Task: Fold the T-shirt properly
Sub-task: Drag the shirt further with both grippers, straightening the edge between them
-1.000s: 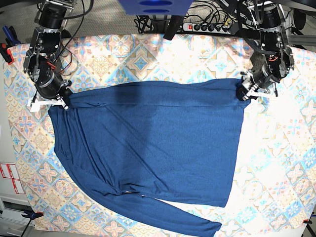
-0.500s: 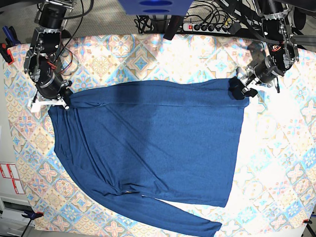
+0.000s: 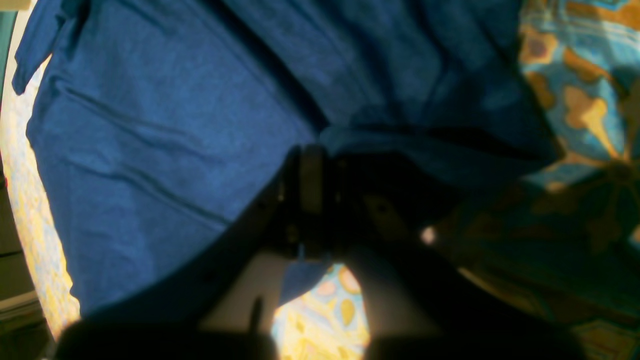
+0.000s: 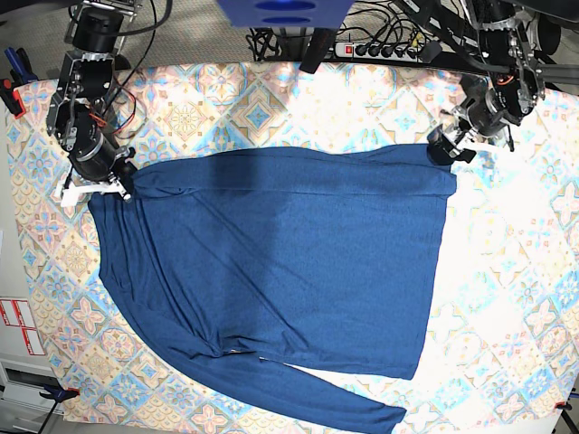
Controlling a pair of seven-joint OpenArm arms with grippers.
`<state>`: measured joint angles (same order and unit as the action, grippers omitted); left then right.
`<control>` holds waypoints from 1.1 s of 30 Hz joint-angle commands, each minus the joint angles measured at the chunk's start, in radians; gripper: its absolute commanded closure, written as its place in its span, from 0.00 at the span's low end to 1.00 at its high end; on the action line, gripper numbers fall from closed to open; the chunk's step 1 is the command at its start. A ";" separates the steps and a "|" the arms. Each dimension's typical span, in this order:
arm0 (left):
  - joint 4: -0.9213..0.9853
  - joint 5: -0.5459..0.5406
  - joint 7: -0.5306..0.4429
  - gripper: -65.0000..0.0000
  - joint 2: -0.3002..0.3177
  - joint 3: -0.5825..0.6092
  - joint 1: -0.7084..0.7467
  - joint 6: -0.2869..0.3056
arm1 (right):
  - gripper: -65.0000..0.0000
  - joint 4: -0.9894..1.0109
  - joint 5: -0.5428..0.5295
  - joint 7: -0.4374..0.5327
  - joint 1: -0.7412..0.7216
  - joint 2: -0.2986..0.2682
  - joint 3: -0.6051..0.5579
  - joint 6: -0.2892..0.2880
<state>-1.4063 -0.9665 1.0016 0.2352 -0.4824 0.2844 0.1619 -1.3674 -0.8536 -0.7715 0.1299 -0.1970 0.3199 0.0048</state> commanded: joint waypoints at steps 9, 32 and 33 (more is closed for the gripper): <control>-0.006 0.091 -0.016 0.41 -0.043 0.001 -0.076 0.003 | 1.00 -0.019 -0.014 0.011 -0.011 -0.014 0.005 -0.010; 0.049 0.094 -0.013 1.00 0.028 -0.006 -0.027 0.051 | 1.00 -0.028 -0.014 0.011 0.020 -0.014 0.011 -0.010; 0.025 0.094 -0.013 1.00 0.033 -0.006 -0.006 0.063 | 1.00 -0.030 -0.014 0.011 0.029 -0.014 0.012 -0.010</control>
<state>-1.3621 -0.8680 0.9958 0.2508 -0.4828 0.2783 0.2241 -1.3769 -0.8623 -0.7715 0.1619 -0.1970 0.3229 0.0021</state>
